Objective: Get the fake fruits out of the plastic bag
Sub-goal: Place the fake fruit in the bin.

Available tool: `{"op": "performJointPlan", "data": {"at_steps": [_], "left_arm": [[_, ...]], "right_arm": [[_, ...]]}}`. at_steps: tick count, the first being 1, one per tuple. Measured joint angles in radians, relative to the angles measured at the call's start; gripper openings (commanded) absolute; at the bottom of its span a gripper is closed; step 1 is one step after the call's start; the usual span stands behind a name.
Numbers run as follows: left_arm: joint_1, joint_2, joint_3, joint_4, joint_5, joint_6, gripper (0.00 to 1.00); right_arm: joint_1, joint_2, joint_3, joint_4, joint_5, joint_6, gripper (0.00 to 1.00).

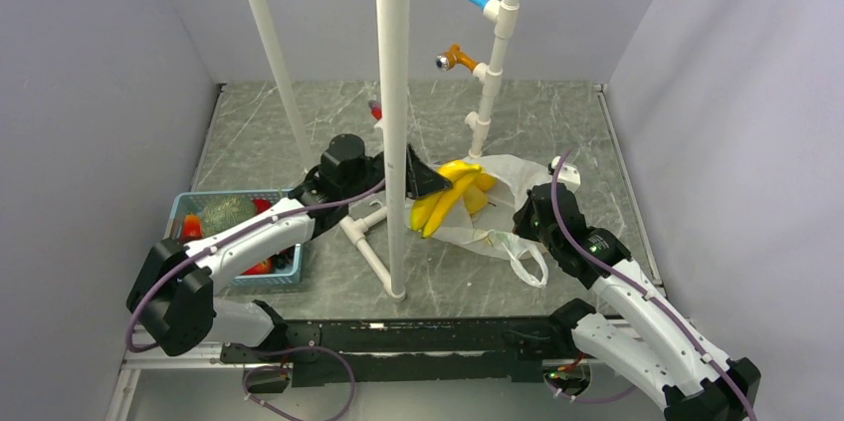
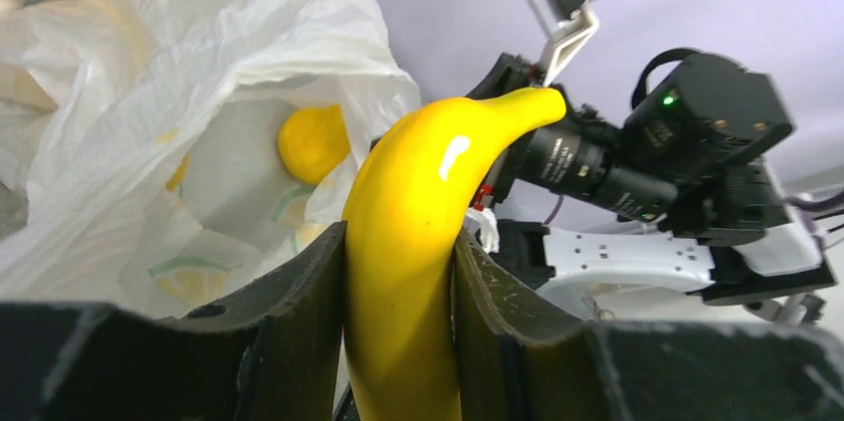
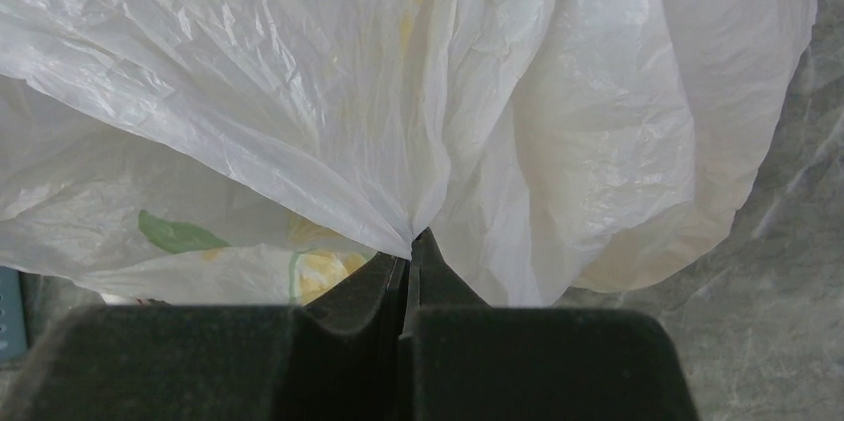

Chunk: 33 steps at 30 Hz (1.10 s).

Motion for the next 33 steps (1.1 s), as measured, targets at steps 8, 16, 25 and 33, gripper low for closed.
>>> {"op": "performJointPlan", "data": {"at_steps": [8, 16, 25, 33], "left_arm": [[0.138, -0.176, -0.039, -0.083, 0.002, 0.008, 0.00], [0.165, -0.478, 0.151, -0.732, -0.531, 0.174, 0.00], [0.171, -0.650, 0.146, -1.291, -1.195, 0.164, 0.00], [0.385, -0.494, 0.196, -1.292, -1.433, 0.336, 0.00]], "right_arm": [[0.000, 0.000, 0.000, 0.005, -0.011, -0.002, 0.00], [0.000, 0.000, 0.000, 0.015, -0.015, -0.006, 0.00], [0.000, 0.031, 0.000, 0.033, -0.040, -0.008, 0.00], [0.000, 0.030, 0.000, 0.031, -0.056, -0.008, 0.00]]}}
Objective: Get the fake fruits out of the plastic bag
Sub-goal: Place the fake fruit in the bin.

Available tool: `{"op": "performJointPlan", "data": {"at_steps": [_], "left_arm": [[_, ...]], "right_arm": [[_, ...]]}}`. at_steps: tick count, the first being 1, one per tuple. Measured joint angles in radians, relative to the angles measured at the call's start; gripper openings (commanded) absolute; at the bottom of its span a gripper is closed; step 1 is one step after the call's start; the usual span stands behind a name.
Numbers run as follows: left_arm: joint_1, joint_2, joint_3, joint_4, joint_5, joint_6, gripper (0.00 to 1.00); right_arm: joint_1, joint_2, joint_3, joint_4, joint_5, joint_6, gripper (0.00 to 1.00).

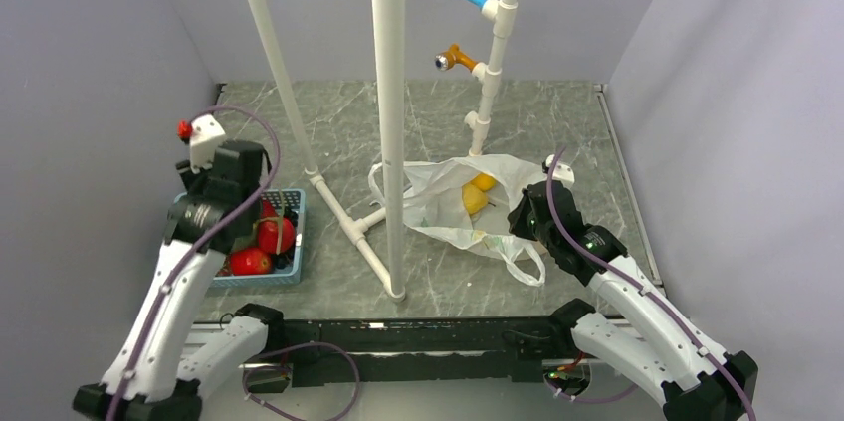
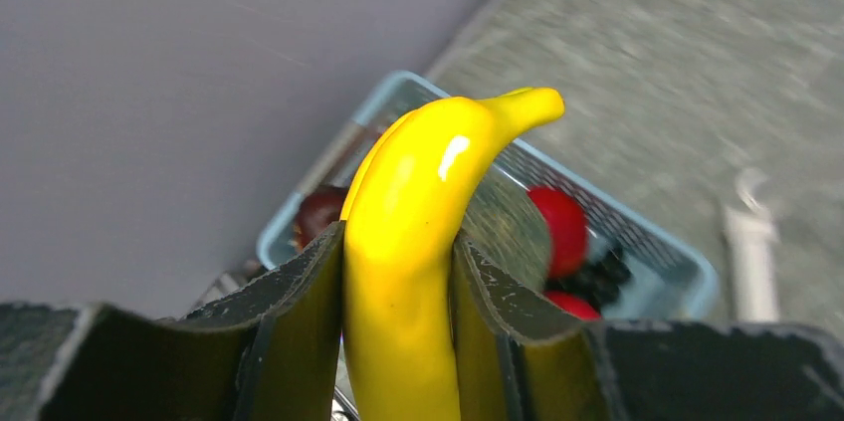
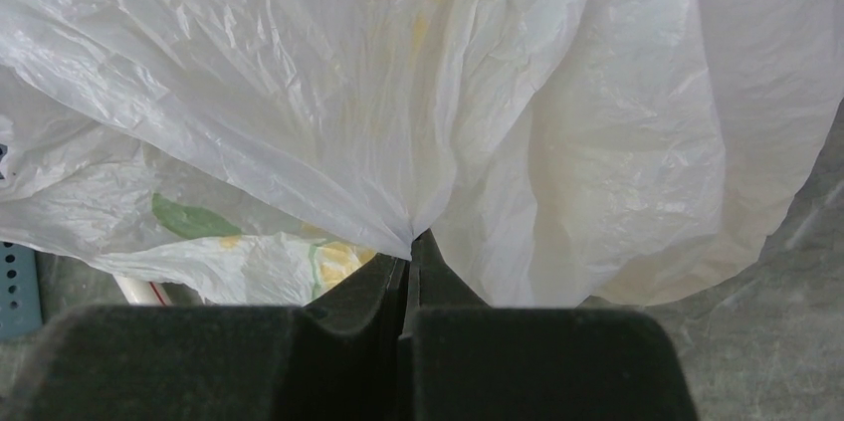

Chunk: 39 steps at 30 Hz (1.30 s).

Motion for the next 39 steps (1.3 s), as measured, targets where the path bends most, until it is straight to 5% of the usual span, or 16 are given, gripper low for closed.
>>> {"op": "performJointPlan", "data": {"at_steps": [7, 14, 22, 28, 39], "left_arm": [[0.421, 0.168, 0.000, 0.230, 0.060, 0.235, 0.00], [0.539, 0.092, -0.268, 0.485, 0.113, 0.504, 0.00], [0.605, 0.027, -0.389, 0.686, 0.270, 0.664, 0.00], [0.700, 0.135, -0.385, 0.697, 0.433, 0.687, 0.00], [0.718, 0.166, -0.374, 0.697, 0.514, 0.647, 0.49]], "right_arm": [[0.000, 0.026, 0.022, -0.024, -0.009, -0.001, 0.00], [0.000, 0.086, 0.039, -0.028, -0.056, -0.001, 0.00], [0.000, 0.146, 0.052, -0.031, -0.098, -0.009, 0.00], [0.000, 0.164, 0.077, -0.030, -0.117, -0.011, 0.00], [0.000, 0.205, 0.083, -0.024, -0.151, -0.016, 0.00]]}}
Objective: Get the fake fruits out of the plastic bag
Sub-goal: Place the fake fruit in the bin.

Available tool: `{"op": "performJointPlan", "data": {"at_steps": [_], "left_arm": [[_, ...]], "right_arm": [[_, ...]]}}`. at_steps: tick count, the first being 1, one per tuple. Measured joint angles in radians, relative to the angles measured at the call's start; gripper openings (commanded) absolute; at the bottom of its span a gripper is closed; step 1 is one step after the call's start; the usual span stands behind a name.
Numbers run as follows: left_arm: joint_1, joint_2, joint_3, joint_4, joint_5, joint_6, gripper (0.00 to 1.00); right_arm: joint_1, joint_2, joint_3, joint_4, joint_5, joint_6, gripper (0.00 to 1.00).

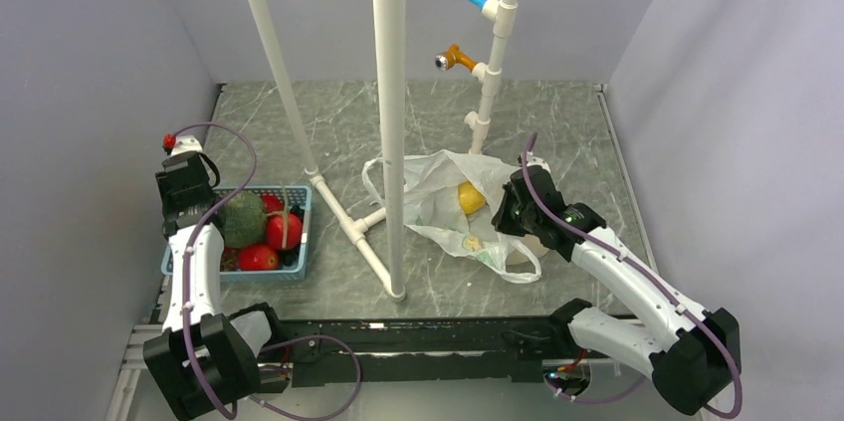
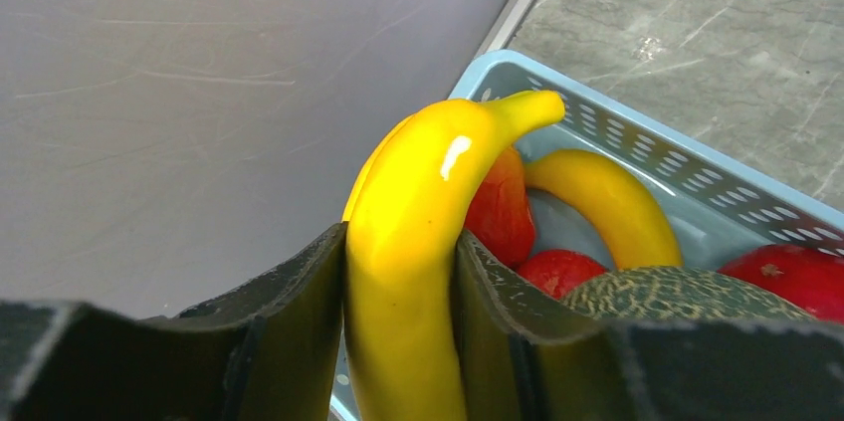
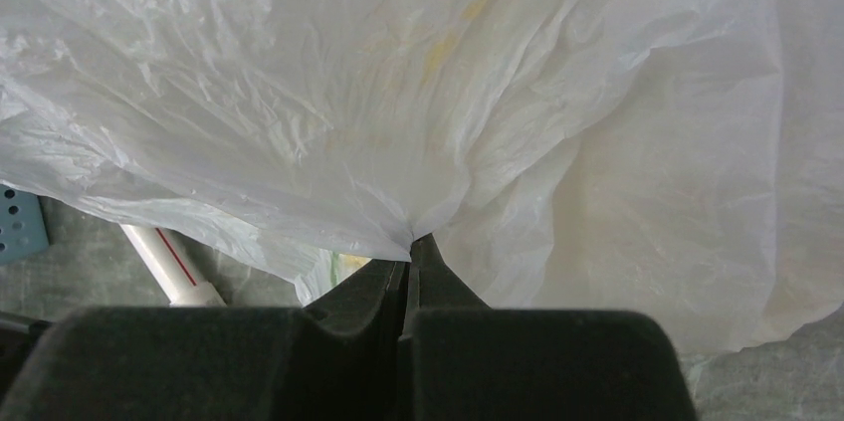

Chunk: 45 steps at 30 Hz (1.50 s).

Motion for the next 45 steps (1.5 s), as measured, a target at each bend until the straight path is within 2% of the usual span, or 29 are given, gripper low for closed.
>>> {"op": "performJointPlan", "data": {"at_steps": [2, 4, 8, 14, 19, 21, 24, 34, 40, 45], "left_arm": [[0.000, 0.014, 0.005, 0.003, 0.007, -0.010, 0.52], [0.000, 0.031, 0.007, 0.008, 0.018, -0.018, 0.61], [0.000, 0.050, 0.007, -0.008, 0.031, -0.036, 0.68], [-0.001, 0.040, 0.007, -0.016, 0.036, -0.040, 0.71], [-0.002, 0.014, 0.007, -0.035, 0.036, -0.041, 0.68], [-0.002, 0.000, 0.007, -0.046, 0.036, -0.040, 0.64], [-0.004, -0.017, 0.007, -0.061, 0.036, -0.039, 0.47], [-0.008, -0.003, 0.014, -0.077, 0.036, -0.042, 0.11], [-0.010, 0.018, 0.071, -0.150, 0.089, -0.057, 0.01], [-0.013, 0.019, 0.109, -0.226, 0.153, -0.068, 0.00]], "right_arm": [[0.000, 0.008, 0.000, 0.002, -0.006, 0.000, 0.00], [0.000, 0.012, 0.000, 0.005, -0.010, 0.000, 0.00], [0.000, 0.019, 0.000, 0.010, -0.013, 0.000, 0.00], [0.000, 0.023, 0.000, 0.019, -0.014, 0.000, 0.00], [0.000, 0.024, 0.000, 0.022, -0.014, 0.000, 0.00], [0.000, 0.024, 0.000, 0.026, -0.015, 0.000, 0.00], [0.000, 0.024, 0.000, 0.026, -0.015, 0.000, 0.00], [0.000, 0.039, 0.000, 0.027, -0.015, 0.000, 0.00], [0.000, 0.057, 0.000, 0.037, -0.024, 0.000, 0.00], [0.000, 0.063, 0.000, 0.050, -0.032, 0.000, 0.00]]}}
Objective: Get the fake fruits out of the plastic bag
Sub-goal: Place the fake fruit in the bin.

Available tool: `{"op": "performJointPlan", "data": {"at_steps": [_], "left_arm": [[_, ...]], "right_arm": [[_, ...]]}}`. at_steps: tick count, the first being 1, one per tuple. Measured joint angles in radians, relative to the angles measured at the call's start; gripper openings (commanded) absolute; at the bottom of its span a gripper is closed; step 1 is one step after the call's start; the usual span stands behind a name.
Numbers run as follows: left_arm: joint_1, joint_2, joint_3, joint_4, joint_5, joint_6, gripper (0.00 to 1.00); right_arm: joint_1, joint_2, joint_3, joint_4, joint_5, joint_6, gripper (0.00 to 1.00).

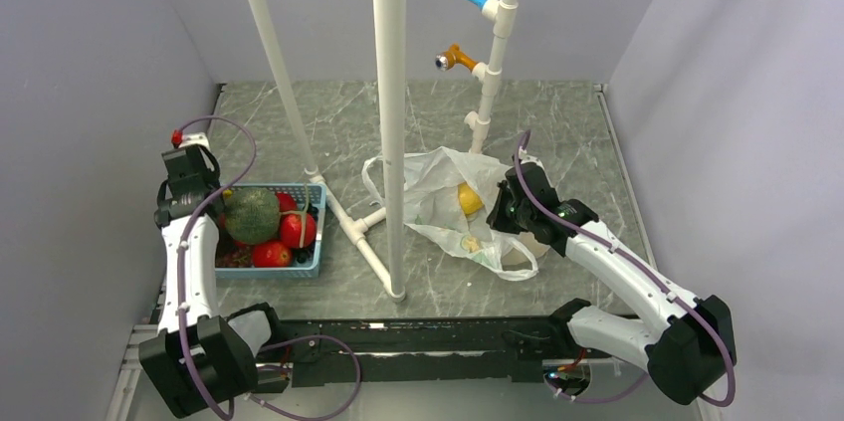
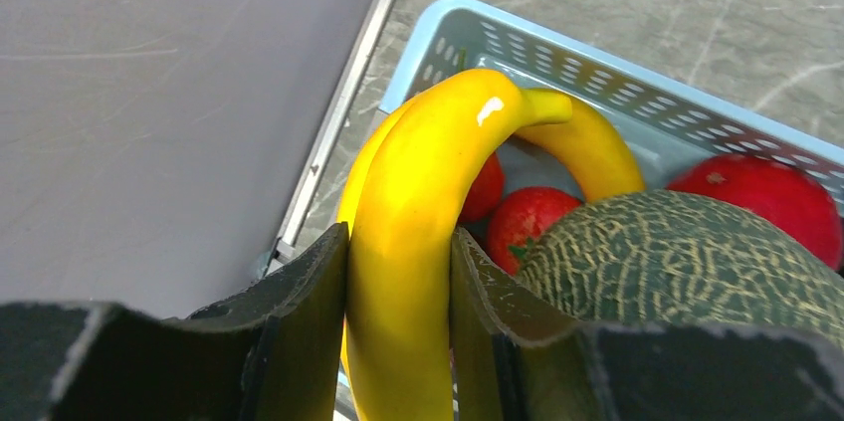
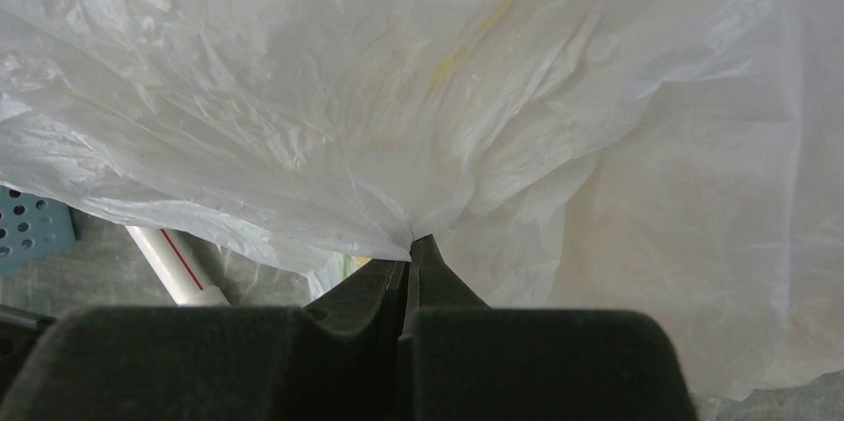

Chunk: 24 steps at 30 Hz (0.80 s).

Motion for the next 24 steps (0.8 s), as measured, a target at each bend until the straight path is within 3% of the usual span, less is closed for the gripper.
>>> {"op": "performJointPlan", "data": {"at_steps": [4, 13, 19, 24], "left_arm": [[-0.003, 0.035, 0.064, -0.083, 0.040, -0.016, 0.03], [-0.006, 0.061, 0.085, -0.143, 0.085, -0.024, 0.78], [-0.003, 0.020, 0.111, -0.158, 0.072, -0.044, 0.86], [-0.008, -0.034, 0.152, -0.209, 0.073, -0.064, 0.84]], "right_arm": [[0.000, 0.000, 0.002, 0.003, -0.004, 0.000, 0.00], [0.000, -0.002, 0.002, 0.010, -0.007, 0.000, 0.00], [0.000, -0.026, 0.002, 0.011, -0.006, -0.003, 0.00], [0.000, -0.036, 0.002, 0.010, -0.003, -0.019, 0.00]]}}
